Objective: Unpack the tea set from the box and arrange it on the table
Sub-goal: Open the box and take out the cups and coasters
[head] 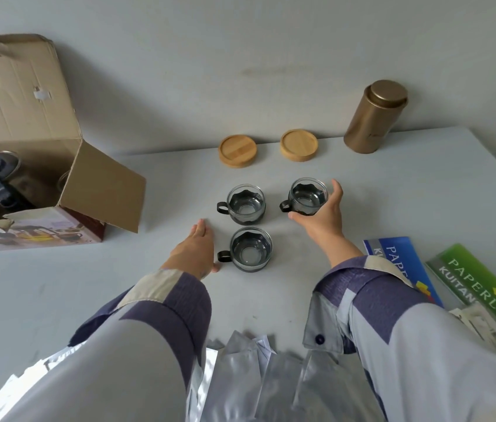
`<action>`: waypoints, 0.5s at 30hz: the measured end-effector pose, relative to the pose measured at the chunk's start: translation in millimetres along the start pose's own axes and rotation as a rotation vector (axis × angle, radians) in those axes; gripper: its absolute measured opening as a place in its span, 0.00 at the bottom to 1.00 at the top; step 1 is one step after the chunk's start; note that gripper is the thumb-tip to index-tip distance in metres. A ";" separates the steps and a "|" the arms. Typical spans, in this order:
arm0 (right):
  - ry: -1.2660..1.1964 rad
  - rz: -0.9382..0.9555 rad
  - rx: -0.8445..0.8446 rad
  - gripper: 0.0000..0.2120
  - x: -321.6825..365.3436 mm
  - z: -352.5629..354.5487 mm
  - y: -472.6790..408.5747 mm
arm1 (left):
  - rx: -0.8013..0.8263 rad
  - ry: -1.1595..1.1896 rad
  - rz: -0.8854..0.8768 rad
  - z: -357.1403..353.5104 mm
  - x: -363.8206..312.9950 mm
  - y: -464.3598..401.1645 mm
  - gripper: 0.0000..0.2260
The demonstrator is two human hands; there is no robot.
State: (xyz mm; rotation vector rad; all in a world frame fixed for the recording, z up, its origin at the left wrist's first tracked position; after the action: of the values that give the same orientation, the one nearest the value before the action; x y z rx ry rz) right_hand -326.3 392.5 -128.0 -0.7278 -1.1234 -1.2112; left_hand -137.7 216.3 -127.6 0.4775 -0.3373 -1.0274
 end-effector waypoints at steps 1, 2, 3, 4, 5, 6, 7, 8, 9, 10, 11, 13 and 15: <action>0.006 -0.017 0.012 0.53 -0.4 1.2 1.4 | 0.002 -0.001 0.001 -0.2 0.1 0.4 0.44; 0.016 -0.029 0.023 0.54 -0.9 2.7 3.2 | 0.002 0.000 0.001 -0.3 0.2 0.7 0.44; 0.031 -0.042 0.031 0.54 -1.7 4.5 5.5 | 0.003 0.001 -0.002 -0.7 0.6 1.0 0.44; 0.047 -0.058 0.037 0.54 -2.6 6.1 8.4 | 0.005 0.001 -0.005 -1.0 1.0 0.9 0.44; 0.061 -0.078 0.040 0.53 -2.8 8.3 12.0 | 0.010 0.001 -0.005 -0.7 1.3 1.2 0.44; 0.075 -0.102 0.040 0.52 -2.5 10.3 16.0 | 0.016 -0.003 -0.005 -0.1 1.4 0.9 0.44; 0.099 -0.120 0.040 0.51 -0.5 12.5 20.3 | 0.022 -0.012 -0.005 1.0 1.3 1.2 0.44; 0.140 -0.128 0.037 0.50 3.0 14.8 24.9 | 0.026 -0.021 -0.008 2.0 0.8 2.0 0.44; 0.200 -0.129 0.032 0.49 8.1 17.0 30.0 | 0.022 -0.025 -0.011 3.3 0.7 3.9 0.44; 0.271 -0.126 0.023 0.47 15.0 19.3 35.3 | 0.010 -0.021 -0.011 4.9 1.6 5.1 0.44; 0.349 -0.121 0.015 0.45 22.9 20.7 40.5 | -0.011 -0.017 -0.007 7.2 3.9 6.5 0.41; 0.513 -0.092 0.028 0.39 42.3 19.0 49.2 | -0.087 -0.017 0.003 14.9 11.9 8.5 0.31; 0.643 -0.025 0.052 0.31 65.4 9.0 55.7 | -0.172 -0.022 0.013 28.1 23.4 12.7 0.22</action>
State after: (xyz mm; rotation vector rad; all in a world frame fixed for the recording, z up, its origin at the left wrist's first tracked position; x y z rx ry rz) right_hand -277.3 391.8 -56.9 -0.2446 -0.6240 -1.3022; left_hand -130.7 195.1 -96.0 0.3087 -0.2684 -1.0402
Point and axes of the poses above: each hand's wrist, its own y-axis away from the middle knuckle, its own z-axis out of the back of the hand, x = y × z, the point moved 5 cm from there along -y, towards the middle knuckle, and after that the axes turned 12 degrees about -y, right-handed, at the moved point
